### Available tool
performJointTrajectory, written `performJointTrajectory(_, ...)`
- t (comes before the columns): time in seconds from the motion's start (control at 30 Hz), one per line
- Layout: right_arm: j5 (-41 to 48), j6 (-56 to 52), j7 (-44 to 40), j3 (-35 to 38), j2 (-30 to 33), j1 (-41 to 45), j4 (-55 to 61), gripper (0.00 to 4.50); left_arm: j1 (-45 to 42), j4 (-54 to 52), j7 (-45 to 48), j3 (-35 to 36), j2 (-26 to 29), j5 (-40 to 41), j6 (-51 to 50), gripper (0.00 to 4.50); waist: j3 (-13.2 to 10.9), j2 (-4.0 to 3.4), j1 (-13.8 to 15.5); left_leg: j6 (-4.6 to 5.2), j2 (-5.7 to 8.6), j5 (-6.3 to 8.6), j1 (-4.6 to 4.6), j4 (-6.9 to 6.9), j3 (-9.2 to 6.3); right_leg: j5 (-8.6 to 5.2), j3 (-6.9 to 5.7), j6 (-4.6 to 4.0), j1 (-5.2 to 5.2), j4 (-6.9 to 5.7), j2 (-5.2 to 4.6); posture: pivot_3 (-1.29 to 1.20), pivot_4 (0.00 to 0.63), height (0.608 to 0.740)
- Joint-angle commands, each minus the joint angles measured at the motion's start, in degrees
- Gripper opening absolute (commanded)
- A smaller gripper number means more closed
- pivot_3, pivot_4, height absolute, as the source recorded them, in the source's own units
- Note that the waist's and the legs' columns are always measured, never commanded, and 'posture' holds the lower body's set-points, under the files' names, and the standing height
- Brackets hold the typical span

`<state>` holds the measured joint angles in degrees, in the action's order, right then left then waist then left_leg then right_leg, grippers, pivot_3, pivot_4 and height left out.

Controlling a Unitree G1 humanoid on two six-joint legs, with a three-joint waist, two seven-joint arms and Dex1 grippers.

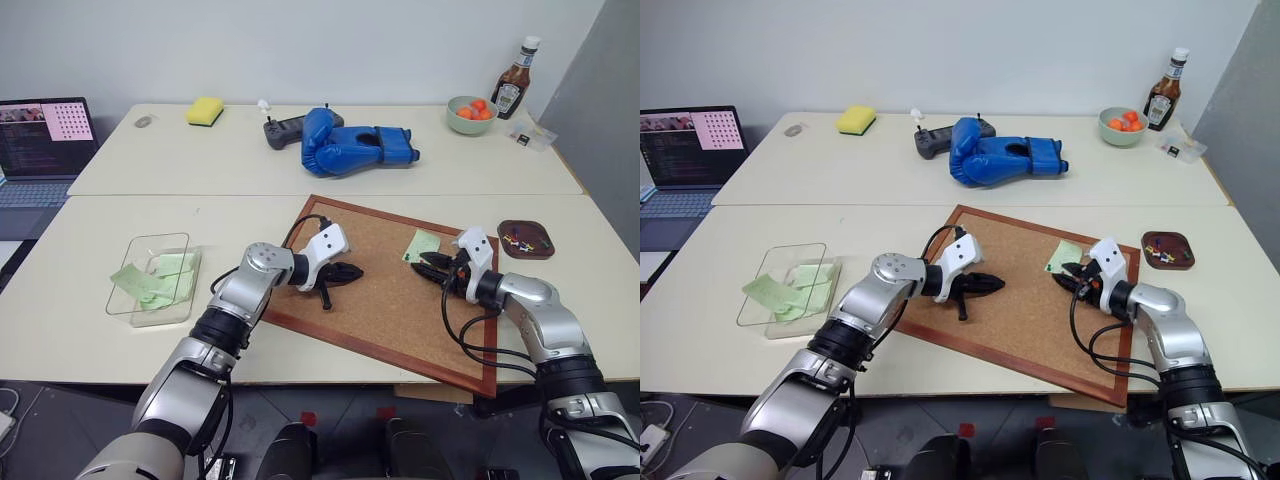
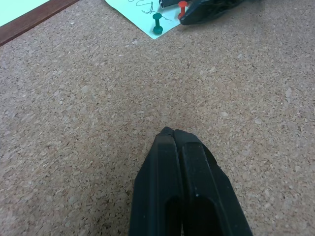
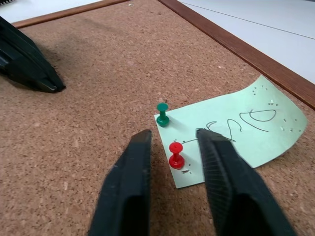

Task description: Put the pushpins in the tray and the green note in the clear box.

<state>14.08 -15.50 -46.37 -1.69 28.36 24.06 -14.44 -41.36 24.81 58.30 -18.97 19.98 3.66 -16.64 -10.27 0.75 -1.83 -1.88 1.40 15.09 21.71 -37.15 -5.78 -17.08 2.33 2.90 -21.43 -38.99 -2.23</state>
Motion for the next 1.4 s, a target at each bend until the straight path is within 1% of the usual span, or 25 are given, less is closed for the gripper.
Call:
performJointTrajectory(0.03, -0.69, 0.97, 0.67, 0.67, -0.04, 1.29, 0.49, 0.50, 0.28, 1.76, -0.36, -1.47, 0.03, -2.50, -1.07, 0.00, 0.00, 0.00, 0.00, 0.00, 0.00, 0.00, 0.00, 0.00, 0.00, 0.00, 0.00, 0.00, 0.00, 0.00, 0.00, 0.00, 0.150, 0.740)
performJointTrajectory(0.1, -0.75, 1.00, 0.72, 0.68, -0.03, 1.37, 0.47, 0.13, 0.26, 1.78, -0.34, -1.46, 0.07, -2.50, -1.01, 0.00, 0.00, 0.00, 0.00, 0.00, 0.00, 0.00, 0.00, 0.00, 0.00, 0.00, 0.00, 0.00, 0.00, 0.00, 0.00, 0.00, 0.150, 0.740)
performJointTrajectory(0.13, -0.54, 1.01, 0.59, 0.84, -0.08, 1.42, 0.53, 0.03, 0.24, 1.78, -0.36, -1.46, 0.07, -2.50, -1.02, 0.00, 0.00, 0.00, 0.00, 0.00, 0.00, 0.00, 0.00, 0.00, 0.00, 0.00, 0.00, 0.00, 0.00, 0.00, 0.00, 0.00, 0.150, 0.740)
performJointTrajectory(0.37, 5.98, -0.61, -0.17, 5.54, -1.86, 1.28, 4.25, 0.03, 0.58, 1.34, -0.45, -1.44, 0.28, -2.51, -1.18, 0.00, -0.01, 0.00, -0.01, 0.00, -0.01, 0.00, 0.01, 0.01, 0.00, 0.00, 0.00, 0.00, -0.02, 0.00, 0.00, 0.00, 0.150, 0.740)
performJointTrajectory(0.47, 8.34, -1.91, 1.39, 8.24, -2.47, 1.06, 6.53, 0.03, 0.74, 1.17, -0.54, -1.47, 0.24, -2.51, -1.29, 0.00, -0.01, 0.00, -0.01, 0.00, -0.01, 0.00, 0.03, 0.03, 0.00, 0.00, 0.01, 0.00, -0.06, 0.00, 0.00, 0.00, 0.150, 0.740)
performJointTrajectory(0.63, 9.50, -3.80, 3.89, 10.13, -2.49, -0.41, 10.17, 0.03, 0.89, 0.97, -0.62, -1.58, 0.19, -2.52, -1.41, 0.00, -0.01, 0.00, 0.00, 0.00, -0.01, 0.00, 0.03, 0.04, -0.04, 0.00, -0.02, 0.00, -0.03, 0.03, 0.00, 0.00, 0.150, 0.740)
performJointTrajectory(0.73, 8.84, -4.41, 7.30, 11.84, -2.59, -0.45, 10.72, 0.03, 0.65, 1.33, -0.59, -1.62, 0.15, -2.67, -1.23, 0.00, -0.01, 0.00, -0.01, 0.00, -0.01, 0.00, 0.03, 0.05, -0.04, 0.00, -0.03, 0.00, -0.03, 0.02, 0.00, 0.00, 0.150, 0.740)
performJointTrajectory(0.87, 1.39, -2.22, 24.03, 16.65, -1.53, 4.53, 1.00, 0.03, 0.43, 1.50, -0.23, -1.79, 0.10, -2.78, -1.08, 0.00, -0.01, 0.00, 0.01, 0.00, 0.00, 0.00, 0.02, 0.03, 0.00, 0.00, 0.00, 0.00, -0.03, 0.02, -0.01, 0.00, 0.150, 0.740)
performJointTrajectory(0.97, -0.49, -1.71, 29.82, 18.85, -0.39, 7.02, -5.55, 0.03, 0.35, 1.58, 0.00, -1.89, 0.00, -2.88, -0.92, 0.00, 0.00, 0.00, 0.00, 0.00, 0.00, 0.00, 0.00, 0.05, 0.03, 0.00, 0.02, 0.00, -0.03, 0.01, -0.01, 0.00, 0.150, 0.740)
performJointTrajectory(1.17, -0.92, -1.38, 33.72, 20.54, 0.02, 10.92, -14.43, 0.03, 0.18, 1.45, 0.18, -1.99, -0.18, -2.92, -1.05, 0.00, 0.00, -0.01, -0.03, 0.00, 0.00, 0.00, 0.02, 0.11, 0.08, 0.00, 0.05, -0.02, -0.07, 0.01, -0.02, 0.00, 0.150, 0.740)
performJointTrajectory(1.3, -0.43, -2.13, 34.66, 21.18, 0.38, 13.24, -19.53, 0.03, 0.39, 1.00, 0.13, -1.89, -0.20, -2.90, -1.31, 0.00, 0.00, -0.01, -0.05, 0.01, 0.02, -0.01, 0.02, 0.08, 0.12, 0.00, 0.09, -0.01, -0.06, 0.01, -0.03, 0.00, 0.150, 0.740)
performJointTrajectory(1.37, -0.71, -1.03, 34.53, 21.13, 0.56, 14.17, -21.26, 0.48, 0.70, 0.50, 0.09, -1.84, -0.09, -2.85, -1.56, 0.00, 0.00, -0.01, -0.03, 0.01, 0.01, -0.01, 0.02, 0.09, 0.11, 0.00, 0.07, -0.01, -0.05, 0.02, -0.02, 0.00, 0.150, 0.740)
performJointTrajectory(1.4, -0.92, -0.66, 34.71, 21.14, 0.63, 14.67, -22.03, 0.53, 0.92, 0.22, 0.09, -1.79, 0.04, -2.81, -1.68, 0.00, 0.00, -0.01, -0.03, 0.01, 0.01, -0.01, 0.02, 0.10, 0.11, 0.00, 0.07, -0.01, -0.06, 0.01, -0.02, 0.00, 0.150, 0.740)
